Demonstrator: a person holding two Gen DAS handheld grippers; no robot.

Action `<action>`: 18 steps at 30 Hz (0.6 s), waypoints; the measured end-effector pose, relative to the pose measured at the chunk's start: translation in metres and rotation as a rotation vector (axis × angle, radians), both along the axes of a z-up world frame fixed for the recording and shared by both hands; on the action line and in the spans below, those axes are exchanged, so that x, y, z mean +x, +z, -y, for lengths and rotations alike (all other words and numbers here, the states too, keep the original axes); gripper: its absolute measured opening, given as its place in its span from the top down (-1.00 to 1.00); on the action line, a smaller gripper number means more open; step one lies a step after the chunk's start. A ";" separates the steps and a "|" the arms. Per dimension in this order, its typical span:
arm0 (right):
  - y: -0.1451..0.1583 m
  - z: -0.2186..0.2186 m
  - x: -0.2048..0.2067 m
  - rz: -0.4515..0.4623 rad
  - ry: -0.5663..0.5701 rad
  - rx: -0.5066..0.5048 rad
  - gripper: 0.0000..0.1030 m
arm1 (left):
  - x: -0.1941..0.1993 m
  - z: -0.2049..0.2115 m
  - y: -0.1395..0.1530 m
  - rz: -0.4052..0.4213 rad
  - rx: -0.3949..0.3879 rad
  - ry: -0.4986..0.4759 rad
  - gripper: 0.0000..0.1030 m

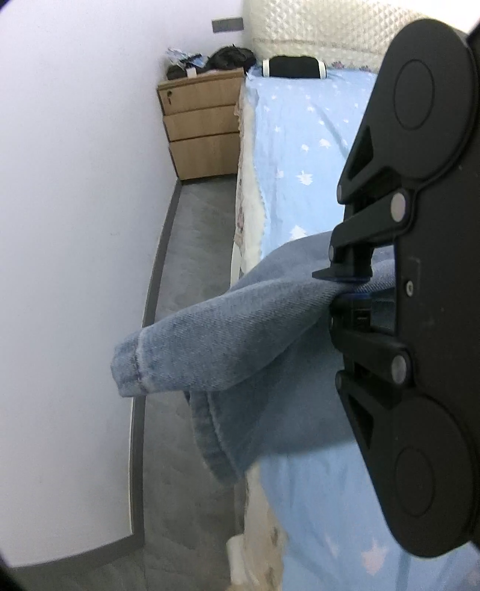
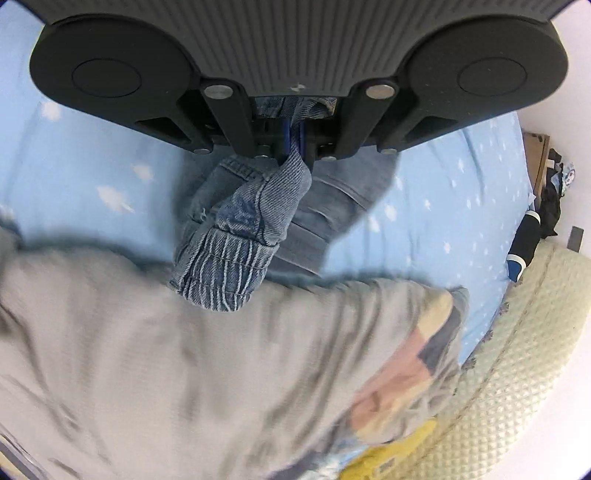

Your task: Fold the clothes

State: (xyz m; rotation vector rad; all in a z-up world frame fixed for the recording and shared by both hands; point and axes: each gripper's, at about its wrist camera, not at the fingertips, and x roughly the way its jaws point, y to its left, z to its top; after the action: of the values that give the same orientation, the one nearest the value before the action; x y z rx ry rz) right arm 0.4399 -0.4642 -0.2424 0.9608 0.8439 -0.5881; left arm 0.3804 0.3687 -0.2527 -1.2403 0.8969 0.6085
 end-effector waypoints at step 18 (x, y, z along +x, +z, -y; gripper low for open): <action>-0.088 -0.002 0.186 -0.173 0.127 -0.129 0.88 | 0.140 0.010 -0.072 -0.118 0.064 -0.124 0.82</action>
State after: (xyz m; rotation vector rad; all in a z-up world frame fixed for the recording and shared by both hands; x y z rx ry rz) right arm 0.6261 -0.4621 -0.3301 0.7407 1.0012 -0.6144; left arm 0.5208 0.3589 -0.3248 -1.0914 1.0368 0.6111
